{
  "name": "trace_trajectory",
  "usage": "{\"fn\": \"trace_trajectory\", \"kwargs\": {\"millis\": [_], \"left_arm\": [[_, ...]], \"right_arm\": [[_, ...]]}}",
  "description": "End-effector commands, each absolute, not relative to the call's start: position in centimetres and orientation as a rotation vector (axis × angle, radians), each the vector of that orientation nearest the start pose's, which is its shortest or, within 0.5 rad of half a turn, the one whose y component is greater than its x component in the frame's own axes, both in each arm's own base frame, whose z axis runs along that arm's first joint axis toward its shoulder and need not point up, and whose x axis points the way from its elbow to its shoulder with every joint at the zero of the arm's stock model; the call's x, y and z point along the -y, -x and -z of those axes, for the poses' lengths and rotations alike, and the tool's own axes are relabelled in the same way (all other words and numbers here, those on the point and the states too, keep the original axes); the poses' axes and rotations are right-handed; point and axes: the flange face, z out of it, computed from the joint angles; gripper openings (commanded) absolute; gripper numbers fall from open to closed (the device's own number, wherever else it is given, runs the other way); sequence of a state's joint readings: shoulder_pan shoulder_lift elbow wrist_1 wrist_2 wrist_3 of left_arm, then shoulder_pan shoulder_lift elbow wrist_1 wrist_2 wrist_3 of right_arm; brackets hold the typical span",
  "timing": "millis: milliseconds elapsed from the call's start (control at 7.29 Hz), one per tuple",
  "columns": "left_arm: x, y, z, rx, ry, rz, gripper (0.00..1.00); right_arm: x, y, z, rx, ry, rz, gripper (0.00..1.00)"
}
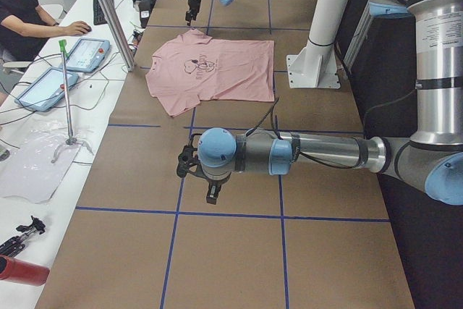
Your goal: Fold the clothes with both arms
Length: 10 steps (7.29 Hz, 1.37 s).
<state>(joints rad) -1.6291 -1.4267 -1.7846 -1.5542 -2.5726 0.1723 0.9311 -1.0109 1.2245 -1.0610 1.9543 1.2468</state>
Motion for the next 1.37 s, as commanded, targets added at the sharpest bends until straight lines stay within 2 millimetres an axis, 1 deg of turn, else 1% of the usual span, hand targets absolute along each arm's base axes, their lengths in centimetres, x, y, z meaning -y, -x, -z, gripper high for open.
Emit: {"fn": "trace_trajectory", "kwargs": {"millis": [0, 275, 412, 549, 686, 824, 961, 1098, 1235], "left_arm": [[42.9, 7.4, -60.2, -0.997, -0.167, -0.132, 1.00], [42.9, 7.4, -60.4, -0.997, -0.165, -0.132, 1.00], [42.9, 7.4, -60.3, -0.997, -0.166, -0.132, 1.00], [42.9, 7.5, -60.2, -0.997, -0.168, -0.132, 1.00], [42.9, 7.5, -60.1, -0.997, -0.170, -0.133, 1.00], [42.8, 7.5, -60.1, -0.997, -0.168, -0.131, 1.00], [42.8, 7.5, -60.0, -0.997, -0.171, -0.132, 1.00], [42.8, 7.5, -60.0, -0.997, -0.171, -0.132, 1.00], [42.9, 7.5, -59.9, -0.996, -0.174, -0.134, 1.00]], "right_arm": [[65.3, 38.8, -45.3, 0.749, -0.154, -0.442, 0.73], [65.4, 39.0, -45.5, 0.744, -0.153, -0.442, 0.59], [65.4, 39.0, -45.6, 0.741, -0.152, -0.442, 0.54], [65.4, 39.0, -46.0, 0.735, -0.147, -0.443, 0.54], [65.4, 39.0, -46.4, 0.730, -0.143, -0.445, 0.50], [65.4, 39.0, -46.5, 0.728, -0.142, -0.445, 0.50], [65.5, 39.1, -46.6, 0.727, -0.140, -0.447, 0.32], [65.5, 39.1, -46.7, 0.726, -0.139, -0.449, 0.00], [65.5, 39.1, -46.3, 0.731, -0.143, -0.441, 0.00]]}}
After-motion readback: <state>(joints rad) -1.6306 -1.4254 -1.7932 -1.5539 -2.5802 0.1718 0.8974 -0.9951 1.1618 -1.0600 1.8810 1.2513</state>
